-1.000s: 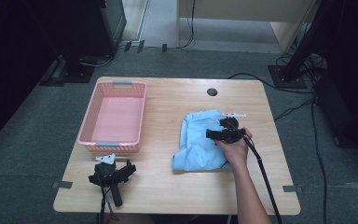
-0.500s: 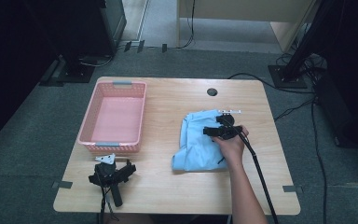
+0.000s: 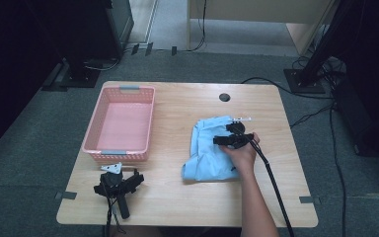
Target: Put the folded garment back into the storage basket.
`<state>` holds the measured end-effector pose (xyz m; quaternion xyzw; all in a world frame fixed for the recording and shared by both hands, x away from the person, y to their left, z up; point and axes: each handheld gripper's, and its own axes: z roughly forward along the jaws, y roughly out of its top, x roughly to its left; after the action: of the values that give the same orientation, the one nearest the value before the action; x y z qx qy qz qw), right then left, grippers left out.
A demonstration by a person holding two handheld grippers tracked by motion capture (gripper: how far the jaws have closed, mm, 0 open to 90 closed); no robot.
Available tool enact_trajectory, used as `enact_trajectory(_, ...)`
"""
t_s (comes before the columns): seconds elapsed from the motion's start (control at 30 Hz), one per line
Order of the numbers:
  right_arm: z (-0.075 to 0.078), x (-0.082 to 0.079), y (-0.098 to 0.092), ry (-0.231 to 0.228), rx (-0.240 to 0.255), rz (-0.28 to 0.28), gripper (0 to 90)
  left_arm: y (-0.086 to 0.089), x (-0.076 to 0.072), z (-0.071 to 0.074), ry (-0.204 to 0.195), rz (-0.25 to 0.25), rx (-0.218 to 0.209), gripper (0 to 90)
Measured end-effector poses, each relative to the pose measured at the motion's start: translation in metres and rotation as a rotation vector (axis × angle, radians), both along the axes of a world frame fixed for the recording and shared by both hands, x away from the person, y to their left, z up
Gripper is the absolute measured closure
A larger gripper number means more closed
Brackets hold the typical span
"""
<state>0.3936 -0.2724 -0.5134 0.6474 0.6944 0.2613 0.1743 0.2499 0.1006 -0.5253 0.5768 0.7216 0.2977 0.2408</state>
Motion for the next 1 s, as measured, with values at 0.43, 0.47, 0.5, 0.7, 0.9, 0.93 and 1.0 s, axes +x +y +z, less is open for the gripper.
enact_trajectory(0.43, 0.001, -0.018, 0.007, -0.111, 0.106, 0.145, 58.5, 0.000, 0.000, 0.000, 0.000, 0.000, 0.000, 0.0)
enact_trajectory(0.47, 0.000, -0.019, 0.006, -0.112, 0.119, 0.137, 63.6, 0.000, 0.000, 0.000, 0.000, 0.000, 0.000, 0.0)
enact_trajectory(0.5, 0.000, -0.019, 0.006, -0.113, 0.119, 0.134, 67.6, 0.000, 0.000, 0.000, 0.000, 0.000, 0.000, 0.0)
enact_trajectory(0.7, 0.004, -0.021, 0.012, -0.098, 0.100, 0.134, 76.2, 0.000, 0.000, 0.000, 0.000, 0.000, 0.000, 0.0)
enact_trajectory(0.9, 0.009, -0.023, 0.010, -0.103, 0.142, 0.117, 77.3, 0.000, 0.000, 0.000, 0.000, 0.000, 0.000, 0.0)
enact_trajectory(0.93, 0.010, -0.023, 0.010, -0.107, 0.153, 0.112, 77.4, 0.000, 0.000, 0.000, 0.000, 0.000, 0.000, 0.0)
enact_trajectory(1.0, 0.014, -0.025, 0.009, -0.119, 0.172, 0.097, 77.4, 0.000, 0.000, 0.000, 0.000, 0.000, 0.000, 0.0)
